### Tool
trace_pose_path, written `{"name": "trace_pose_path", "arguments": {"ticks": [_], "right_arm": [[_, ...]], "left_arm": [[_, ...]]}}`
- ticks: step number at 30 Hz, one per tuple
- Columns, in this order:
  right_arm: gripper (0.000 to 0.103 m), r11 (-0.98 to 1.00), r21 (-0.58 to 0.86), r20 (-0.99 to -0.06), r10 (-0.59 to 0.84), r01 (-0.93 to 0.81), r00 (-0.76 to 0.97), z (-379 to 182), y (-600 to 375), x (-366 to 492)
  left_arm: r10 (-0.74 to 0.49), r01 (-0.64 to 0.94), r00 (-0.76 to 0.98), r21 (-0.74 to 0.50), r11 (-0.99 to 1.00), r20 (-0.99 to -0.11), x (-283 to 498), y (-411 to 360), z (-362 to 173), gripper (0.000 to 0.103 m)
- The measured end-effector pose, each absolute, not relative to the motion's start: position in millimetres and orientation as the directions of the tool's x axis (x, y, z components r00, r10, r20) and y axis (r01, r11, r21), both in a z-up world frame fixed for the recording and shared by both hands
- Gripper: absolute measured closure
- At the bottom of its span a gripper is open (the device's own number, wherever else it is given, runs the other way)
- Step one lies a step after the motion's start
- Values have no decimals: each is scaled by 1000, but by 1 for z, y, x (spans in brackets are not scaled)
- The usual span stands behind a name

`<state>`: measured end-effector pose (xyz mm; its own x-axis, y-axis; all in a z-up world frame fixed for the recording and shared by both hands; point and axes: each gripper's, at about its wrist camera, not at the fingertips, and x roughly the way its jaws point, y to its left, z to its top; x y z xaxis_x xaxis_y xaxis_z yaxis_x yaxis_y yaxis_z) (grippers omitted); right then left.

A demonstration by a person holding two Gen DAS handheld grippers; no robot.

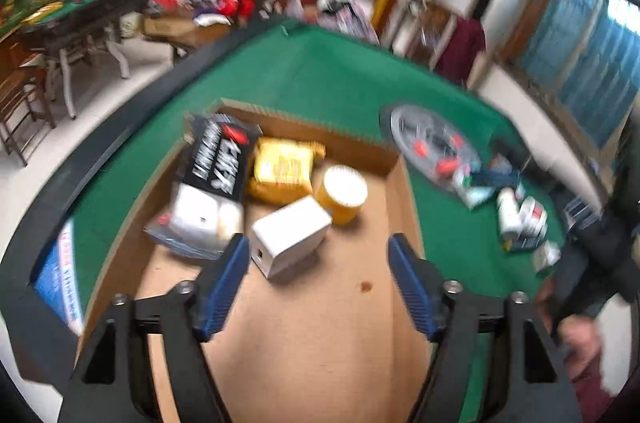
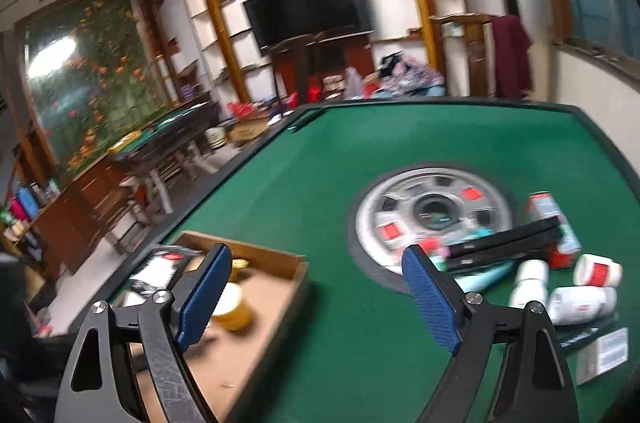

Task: Organize objects
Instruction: 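Raise both open tools away from the cardboard tray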

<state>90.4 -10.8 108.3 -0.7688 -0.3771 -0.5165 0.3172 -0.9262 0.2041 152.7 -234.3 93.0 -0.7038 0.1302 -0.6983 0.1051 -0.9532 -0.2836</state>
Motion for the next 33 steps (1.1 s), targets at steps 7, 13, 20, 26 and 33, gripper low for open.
{"name": "trace_pose_path", "arguments": {"ticks": [7,13,20,26,33], "right_arm": [[12,-957,161,-535,-291,242,-793,98,2,90],[11,-961,118,-544,-274,251,-793,93,-7,93],[10,-965,87,-566,-251,246,-786,79,-11,91],[9,-967,81,-591,-241,241,-769,72,-12,87],[9,-968,50,-604,-225,245,-765,68,-18,88]], "left_arm": [[48,163,-834,-328,-931,-550,201,-217,135,16],[60,113,-859,-303,-946,-508,213,-194,150,16],[70,89,-849,-272,-958,-523,216,-183,144,15],[96,76,-846,-296,-952,-525,220,-184,136,15],[85,61,-860,-267,-962,-504,232,-175,137,15]]}}
